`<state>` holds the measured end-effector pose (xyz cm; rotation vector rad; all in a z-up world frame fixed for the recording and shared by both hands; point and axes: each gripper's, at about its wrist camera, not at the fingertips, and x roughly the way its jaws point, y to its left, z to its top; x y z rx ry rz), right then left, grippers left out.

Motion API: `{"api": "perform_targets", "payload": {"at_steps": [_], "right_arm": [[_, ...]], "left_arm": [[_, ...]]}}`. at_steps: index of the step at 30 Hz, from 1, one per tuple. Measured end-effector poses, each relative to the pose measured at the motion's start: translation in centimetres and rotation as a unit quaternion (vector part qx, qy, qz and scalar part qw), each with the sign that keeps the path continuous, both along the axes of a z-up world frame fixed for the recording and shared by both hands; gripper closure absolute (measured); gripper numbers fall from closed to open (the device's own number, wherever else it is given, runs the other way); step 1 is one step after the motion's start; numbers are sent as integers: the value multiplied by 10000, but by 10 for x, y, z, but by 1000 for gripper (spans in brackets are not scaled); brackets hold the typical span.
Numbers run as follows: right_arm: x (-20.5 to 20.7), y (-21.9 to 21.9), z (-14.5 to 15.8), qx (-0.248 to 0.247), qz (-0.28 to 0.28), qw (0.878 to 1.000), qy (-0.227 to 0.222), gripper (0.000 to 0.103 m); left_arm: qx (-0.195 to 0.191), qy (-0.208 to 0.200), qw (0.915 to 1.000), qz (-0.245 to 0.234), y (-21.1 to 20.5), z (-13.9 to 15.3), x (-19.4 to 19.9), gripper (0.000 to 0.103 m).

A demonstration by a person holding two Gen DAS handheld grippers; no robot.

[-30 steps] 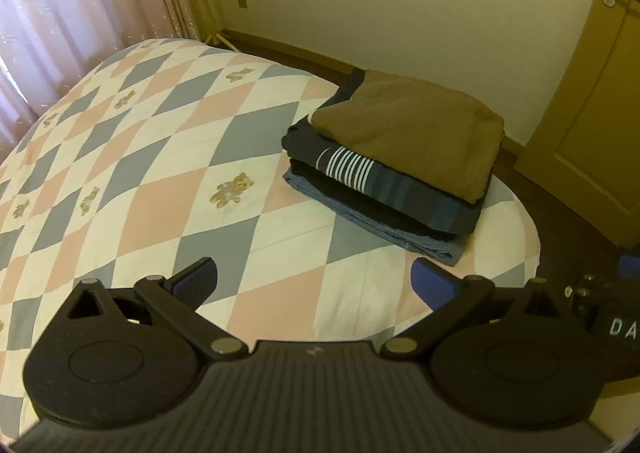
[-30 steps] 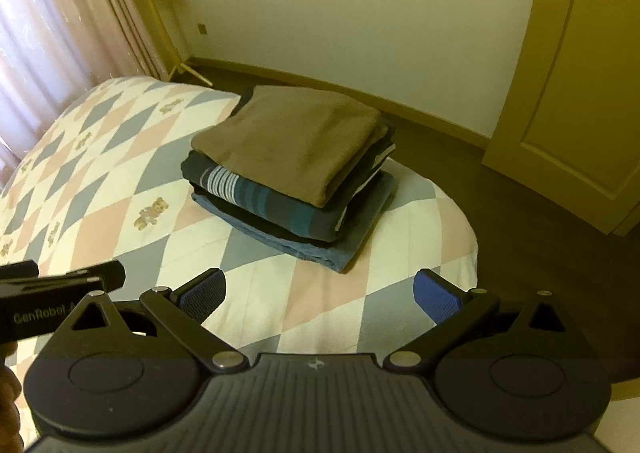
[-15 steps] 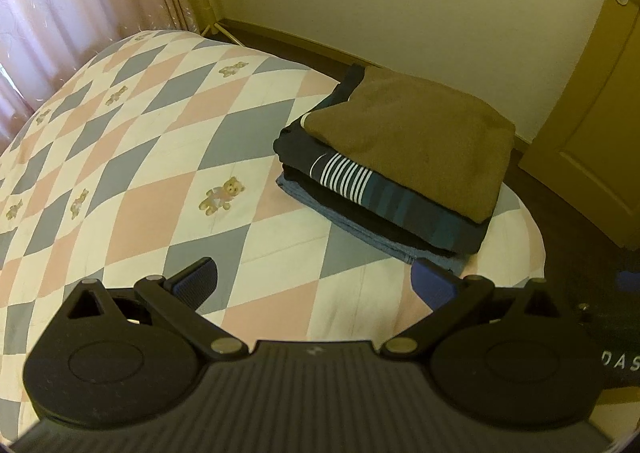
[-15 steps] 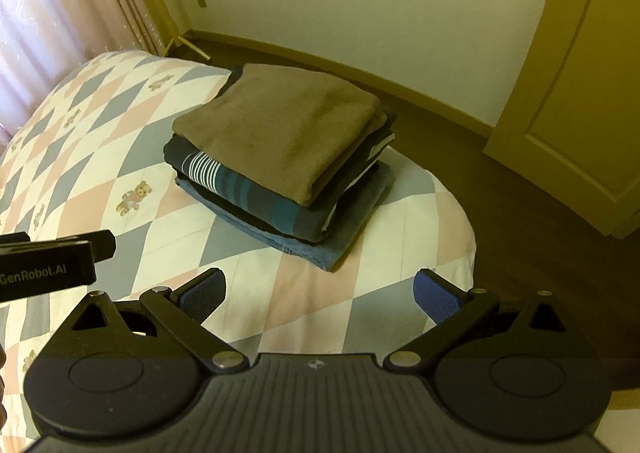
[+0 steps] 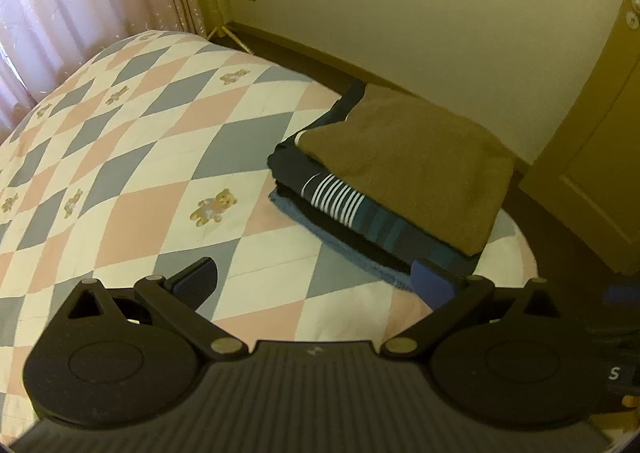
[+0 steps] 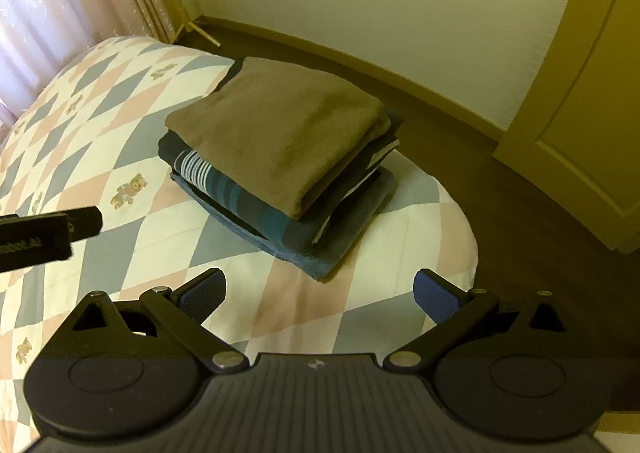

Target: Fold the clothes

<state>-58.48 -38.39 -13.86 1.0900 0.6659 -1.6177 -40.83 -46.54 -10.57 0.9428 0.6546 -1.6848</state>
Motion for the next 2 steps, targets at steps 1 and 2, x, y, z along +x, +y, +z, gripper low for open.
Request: {"api": "perform_targets", "payload": {"at_steps": [1,2], "right_arm": [[-2,0,-1,7,11,10000,18,0],[-4,-1,-1,13,17,10000,40,0]], "left_arm": [[14,26,10000,-5,0,0,-1,1],[29,44,10000,-7,1,1,-2,1]]}}
